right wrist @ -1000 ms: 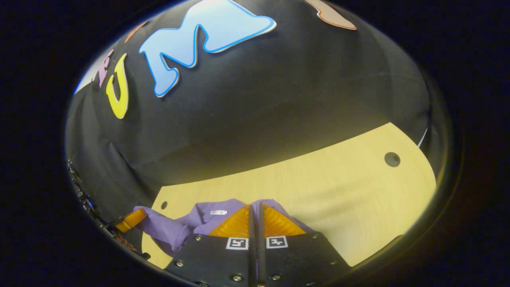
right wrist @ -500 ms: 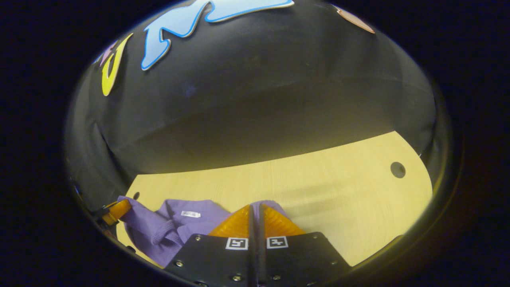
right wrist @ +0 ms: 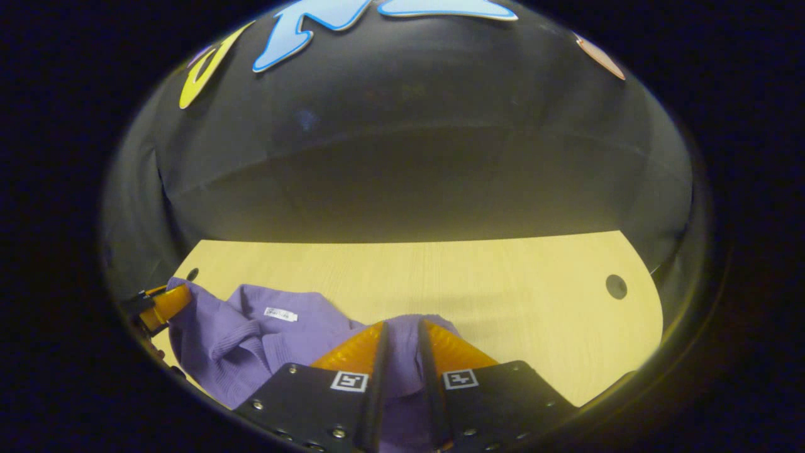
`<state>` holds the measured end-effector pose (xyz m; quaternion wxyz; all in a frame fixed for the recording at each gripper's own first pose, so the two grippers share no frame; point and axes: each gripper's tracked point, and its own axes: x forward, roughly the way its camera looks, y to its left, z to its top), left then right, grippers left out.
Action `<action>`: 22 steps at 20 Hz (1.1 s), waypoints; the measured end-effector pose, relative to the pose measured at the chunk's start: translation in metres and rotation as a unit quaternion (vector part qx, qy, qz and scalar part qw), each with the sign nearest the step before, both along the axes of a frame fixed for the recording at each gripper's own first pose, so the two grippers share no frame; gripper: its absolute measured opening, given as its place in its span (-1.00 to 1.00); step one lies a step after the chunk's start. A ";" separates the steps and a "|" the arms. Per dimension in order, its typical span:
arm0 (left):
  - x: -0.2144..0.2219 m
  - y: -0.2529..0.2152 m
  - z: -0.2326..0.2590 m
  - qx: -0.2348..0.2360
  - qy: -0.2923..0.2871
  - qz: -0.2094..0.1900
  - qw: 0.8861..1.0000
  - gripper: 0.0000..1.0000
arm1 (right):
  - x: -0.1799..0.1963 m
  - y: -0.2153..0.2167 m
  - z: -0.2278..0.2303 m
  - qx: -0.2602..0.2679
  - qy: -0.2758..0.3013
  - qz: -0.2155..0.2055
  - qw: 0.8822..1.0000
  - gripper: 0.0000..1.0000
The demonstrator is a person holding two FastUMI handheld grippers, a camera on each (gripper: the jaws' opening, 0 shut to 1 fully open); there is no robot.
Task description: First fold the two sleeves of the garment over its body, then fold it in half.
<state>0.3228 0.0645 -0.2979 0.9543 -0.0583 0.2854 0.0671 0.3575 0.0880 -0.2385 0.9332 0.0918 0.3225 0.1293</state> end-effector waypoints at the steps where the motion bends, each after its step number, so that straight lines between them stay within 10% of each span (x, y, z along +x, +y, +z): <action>1: -0.003 -0.003 0.004 -0.005 0.000 -0.002 1.000 -0.17 | -0.002 -0.001 0.007 0.000 -0.006 0.001 1.000 -0.35; 4: -0.013 -0.006 0.025 -0.008 -0.015 -0.008 1.000 0.59 | -0.017 -0.007 0.030 -0.005 -0.028 -0.006 1.000 0.34; 7: -0.025 -0.010 0.052 -0.007 -0.040 -0.017 0.999 0.59 | -0.035 -0.017 0.056 -0.017 -0.055 -0.016 0.998 0.60; 22: -0.159 0.009 0.230 0.009 -0.181 -0.062 0.982 0.79 | -0.199 -0.003 0.231 -0.053 -0.241 -0.072 0.966 0.63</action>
